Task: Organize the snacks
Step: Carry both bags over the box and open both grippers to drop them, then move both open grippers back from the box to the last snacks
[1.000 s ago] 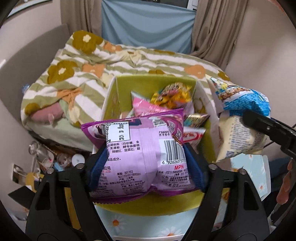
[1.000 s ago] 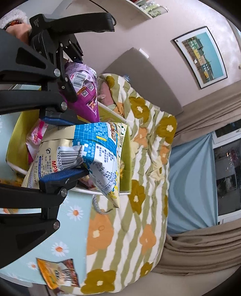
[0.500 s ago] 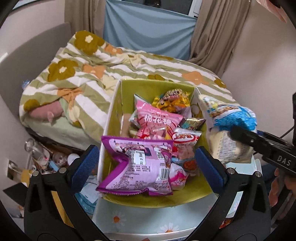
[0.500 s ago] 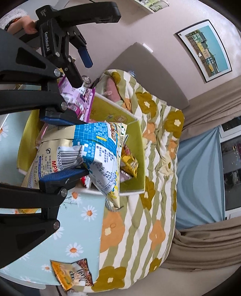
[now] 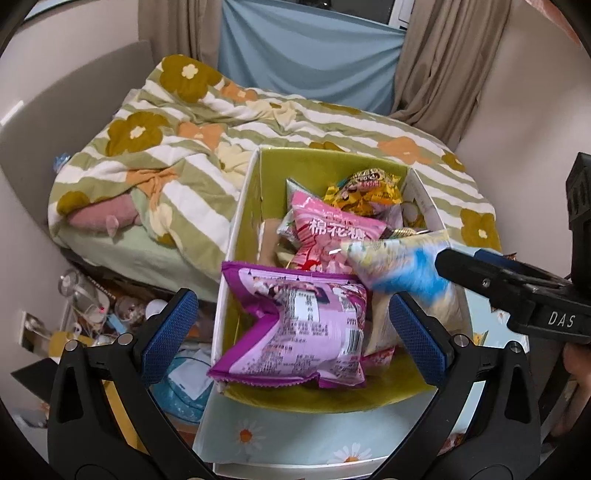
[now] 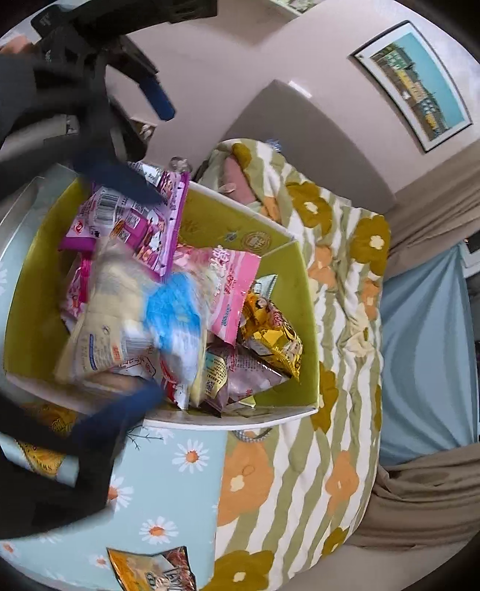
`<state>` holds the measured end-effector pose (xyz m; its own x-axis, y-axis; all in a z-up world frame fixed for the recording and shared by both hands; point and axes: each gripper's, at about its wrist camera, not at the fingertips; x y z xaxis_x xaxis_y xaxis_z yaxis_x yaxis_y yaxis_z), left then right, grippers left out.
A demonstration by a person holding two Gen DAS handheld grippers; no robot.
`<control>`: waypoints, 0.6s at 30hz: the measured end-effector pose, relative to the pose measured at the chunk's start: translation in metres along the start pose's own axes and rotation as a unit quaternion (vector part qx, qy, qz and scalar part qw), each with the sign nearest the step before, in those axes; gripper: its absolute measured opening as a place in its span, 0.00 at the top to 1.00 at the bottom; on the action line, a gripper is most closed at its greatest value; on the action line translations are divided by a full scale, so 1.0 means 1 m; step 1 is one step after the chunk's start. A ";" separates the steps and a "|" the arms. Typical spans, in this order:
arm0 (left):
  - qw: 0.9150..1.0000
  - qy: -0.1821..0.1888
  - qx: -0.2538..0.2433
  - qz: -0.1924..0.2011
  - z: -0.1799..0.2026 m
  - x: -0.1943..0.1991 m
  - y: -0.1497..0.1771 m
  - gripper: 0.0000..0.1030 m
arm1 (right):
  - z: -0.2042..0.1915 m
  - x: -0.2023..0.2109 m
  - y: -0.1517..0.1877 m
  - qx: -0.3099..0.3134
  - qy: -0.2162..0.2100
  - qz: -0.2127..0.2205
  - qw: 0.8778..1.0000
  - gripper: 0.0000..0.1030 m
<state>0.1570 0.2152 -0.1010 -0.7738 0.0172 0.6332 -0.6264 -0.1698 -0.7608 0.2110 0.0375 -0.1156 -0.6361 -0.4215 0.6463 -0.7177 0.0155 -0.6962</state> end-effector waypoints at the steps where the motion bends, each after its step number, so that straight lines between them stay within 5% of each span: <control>1: 1.000 0.002 0.000 -0.002 0.000 0.000 0.001 0.00 | 0.000 0.002 0.001 0.003 0.003 0.007 1.000 0.00; 18: 0.998 0.015 -0.040 0.049 0.018 0.047 -0.006 0.00 | -0.016 0.062 0.000 0.028 0.020 0.072 0.997 0.00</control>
<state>0.1266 0.1992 -0.0643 -0.8331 0.0337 0.5522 -0.5527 -0.0929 -0.8282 0.1669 0.0261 -0.0708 -0.7430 -0.3820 0.5497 -0.6019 0.0220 -0.7983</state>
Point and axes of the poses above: each gripper's, at about its wrist camera, not at the fingertips, and x roughly against the way its jaws point, z to its right, y to its underside, and after that the axes turned 13 degrees about z, right-handed
